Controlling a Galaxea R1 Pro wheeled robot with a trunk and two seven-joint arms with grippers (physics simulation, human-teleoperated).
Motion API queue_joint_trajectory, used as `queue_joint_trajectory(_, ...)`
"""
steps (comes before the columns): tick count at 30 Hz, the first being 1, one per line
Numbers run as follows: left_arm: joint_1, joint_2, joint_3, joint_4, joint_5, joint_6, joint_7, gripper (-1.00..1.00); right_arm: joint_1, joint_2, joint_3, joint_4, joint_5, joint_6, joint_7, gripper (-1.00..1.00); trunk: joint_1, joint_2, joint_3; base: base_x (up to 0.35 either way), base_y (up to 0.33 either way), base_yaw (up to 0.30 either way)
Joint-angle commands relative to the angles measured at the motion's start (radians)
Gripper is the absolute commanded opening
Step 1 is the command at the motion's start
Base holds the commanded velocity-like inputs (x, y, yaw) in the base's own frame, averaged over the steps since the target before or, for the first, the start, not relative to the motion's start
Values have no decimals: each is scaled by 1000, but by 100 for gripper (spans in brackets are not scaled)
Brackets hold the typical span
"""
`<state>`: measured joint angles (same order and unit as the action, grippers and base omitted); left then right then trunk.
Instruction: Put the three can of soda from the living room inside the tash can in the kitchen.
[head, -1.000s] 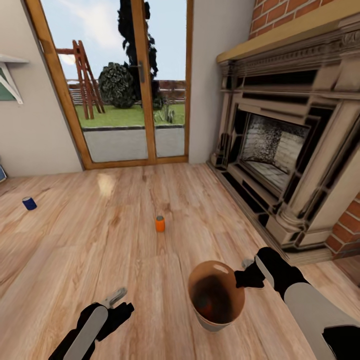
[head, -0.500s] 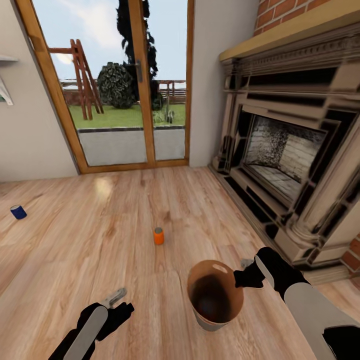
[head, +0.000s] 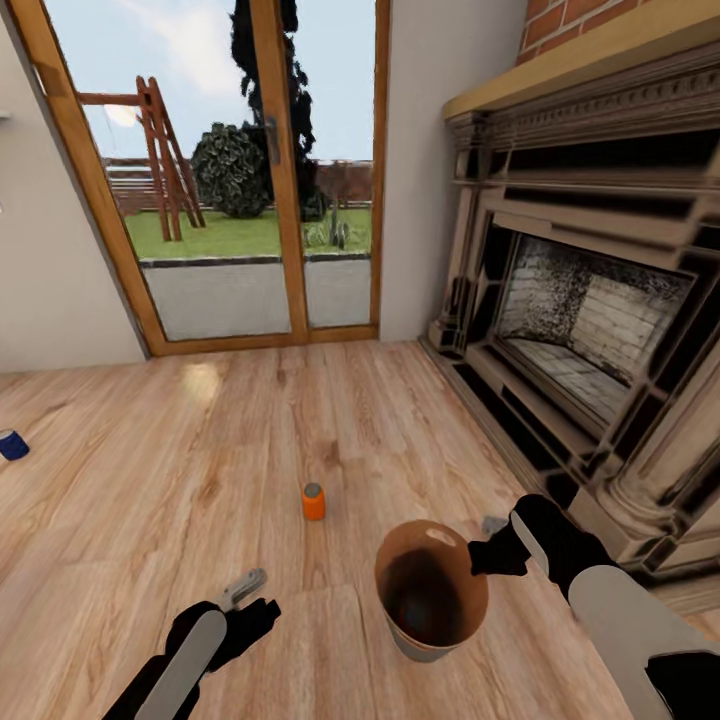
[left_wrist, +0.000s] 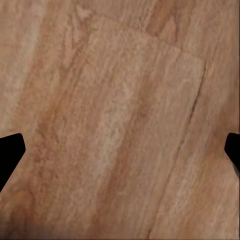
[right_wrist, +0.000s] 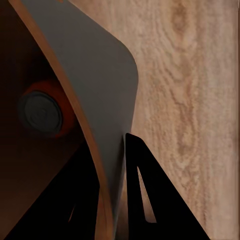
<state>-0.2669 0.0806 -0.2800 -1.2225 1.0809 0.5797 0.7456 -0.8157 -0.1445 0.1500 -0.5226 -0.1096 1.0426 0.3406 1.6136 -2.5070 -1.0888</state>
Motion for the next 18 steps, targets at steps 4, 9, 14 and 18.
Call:
queue_joint_trajectory(4, -12, -11, -23, -8, -12, -12, -10, 100, 11, -11, -15, -13, -15, 5, 12, -100, 0, 0, 0, 172, 0, 0)
queue_joint_trajectory(9, -39, -39, -51, 19, -38, -40, -37, 100, 10, -40, -18, -40, 71, 5, 24, -100, 0, 0, 0, 0, 0, 0)
queue_joint_trajectory(14, -67, -67, -63, 47, -64, -69, -65, 100, 10, -69, -18, -69, 191, 5, 35, -100, 0, 0, 0, 0, 0, 0)
queue_joint_trajectory(18, -89, -70, -63, 69, -87, -83, -87, 100, 10, -75, -18, -91, 285, 5, 45, -100, 0, 0, 0, 0, 0, 0)
